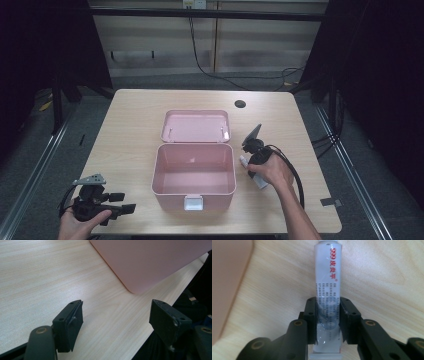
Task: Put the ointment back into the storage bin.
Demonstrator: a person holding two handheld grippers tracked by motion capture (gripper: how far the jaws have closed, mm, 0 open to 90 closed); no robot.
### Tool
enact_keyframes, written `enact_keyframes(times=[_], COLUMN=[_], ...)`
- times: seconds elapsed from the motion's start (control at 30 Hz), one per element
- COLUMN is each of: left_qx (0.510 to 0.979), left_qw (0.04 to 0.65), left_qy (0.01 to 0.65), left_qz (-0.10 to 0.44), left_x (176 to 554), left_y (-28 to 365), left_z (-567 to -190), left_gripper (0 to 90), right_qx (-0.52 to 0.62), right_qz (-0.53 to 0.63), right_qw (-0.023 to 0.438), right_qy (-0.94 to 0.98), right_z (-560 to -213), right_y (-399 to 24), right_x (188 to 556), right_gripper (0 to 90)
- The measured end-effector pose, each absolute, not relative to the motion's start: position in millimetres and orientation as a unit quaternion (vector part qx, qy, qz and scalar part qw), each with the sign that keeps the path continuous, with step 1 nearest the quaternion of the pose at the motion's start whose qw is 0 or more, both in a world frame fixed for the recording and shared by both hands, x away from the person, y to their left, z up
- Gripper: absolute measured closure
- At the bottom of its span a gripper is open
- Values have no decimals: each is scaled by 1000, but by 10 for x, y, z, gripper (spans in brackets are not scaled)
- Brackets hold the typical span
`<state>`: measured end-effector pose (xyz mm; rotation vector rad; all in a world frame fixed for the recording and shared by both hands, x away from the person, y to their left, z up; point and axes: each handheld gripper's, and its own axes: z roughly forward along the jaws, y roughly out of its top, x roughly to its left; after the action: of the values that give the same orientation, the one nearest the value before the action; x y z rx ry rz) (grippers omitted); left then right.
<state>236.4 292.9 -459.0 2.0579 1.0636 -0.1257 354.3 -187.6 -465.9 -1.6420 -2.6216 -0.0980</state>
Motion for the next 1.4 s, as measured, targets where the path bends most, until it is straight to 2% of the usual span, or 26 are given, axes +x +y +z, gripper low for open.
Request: enact_keyframes(times=[0.3, 1.4], left_qx=[813, 813], left_qw=[400, 401], left_qy=[420, 420], left_qz=[-49, -51], left_x=[2363, 2363], left_y=[2927, 2929], left_z=[-4589, -4585], left_gripper=[269, 268], right_qx=[-524, -444], right_qz=[-35, -17], right_qw=[49, 81], right_qy=[-850, -892], right_z=[-4639, -4111], right_y=[-1913, -2035], right_x=[3516, 3254], right_gripper=[709, 712])
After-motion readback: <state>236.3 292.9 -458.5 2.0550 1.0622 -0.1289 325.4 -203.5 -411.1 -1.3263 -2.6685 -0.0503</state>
